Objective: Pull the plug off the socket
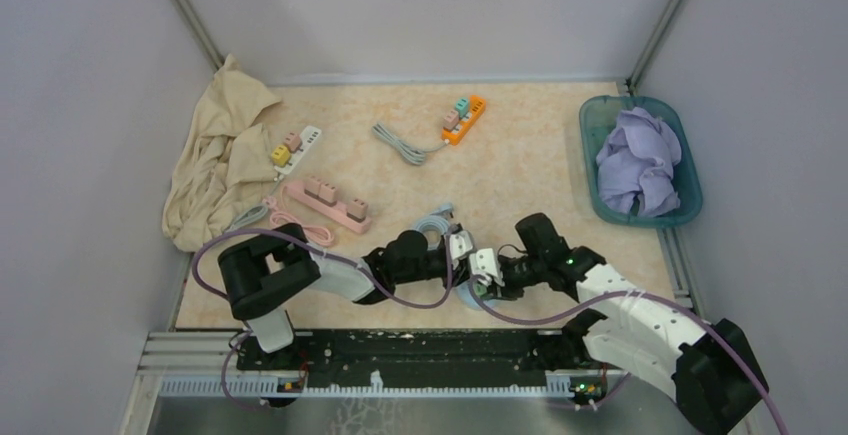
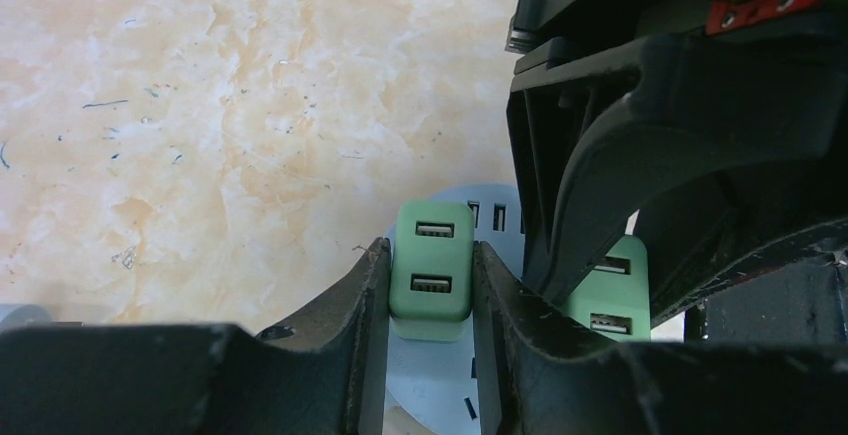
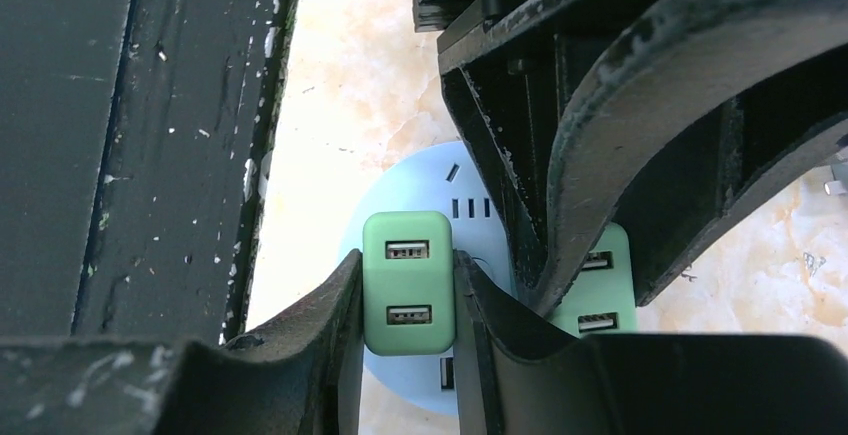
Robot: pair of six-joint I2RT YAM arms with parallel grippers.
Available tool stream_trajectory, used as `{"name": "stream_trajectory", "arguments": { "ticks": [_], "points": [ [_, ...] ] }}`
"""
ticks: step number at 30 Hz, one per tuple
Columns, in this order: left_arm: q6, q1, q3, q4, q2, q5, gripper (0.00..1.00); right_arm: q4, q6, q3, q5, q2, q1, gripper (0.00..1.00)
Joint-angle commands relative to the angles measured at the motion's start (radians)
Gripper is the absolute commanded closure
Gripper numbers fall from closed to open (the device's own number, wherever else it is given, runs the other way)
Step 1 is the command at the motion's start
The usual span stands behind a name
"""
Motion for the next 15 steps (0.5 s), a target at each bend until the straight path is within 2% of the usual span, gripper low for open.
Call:
{"name": "stream_trajectory", "arguments": {
  "ticks": [1,5,7,9,12,15],
  "points": [
    [-0.003,-0.023,-0.032,-0.175,0.041,0.033,0.99,0.29,0.162,0.066,-0.019,-0.002,-0.01,1.0],
    [-0.001,-0.022,-0.038,-0.174,0.039,0.031,0.99,0.211,0.158,0.07,-0.063,-0.013,-0.122,1.0],
    [0.0,-0.022,-0.04,-0.171,0.04,0.03,0.99,0.128,0.091,0.079,-0.075,-0.023,-0.156,1.0],
    [0.001,-0.022,-0.04,-0.17,0.04,0.029,0.99,0.04,-0.02,0.075,-0.071,-0.054,-0.158,1.0],
    [0.007,-0.023,-0.035,-0.175,0.046,0.031,0.99,-0.001,-0.126,0.037,-0.043,-0.123,-0.153,1.0],
    [0.011,-0.023,-0.026,-0.18,0.053,0.038,0.99,-0.012,-0.172,0.019,0.009,-0.156,-0.111,1.0]
  ]
}}
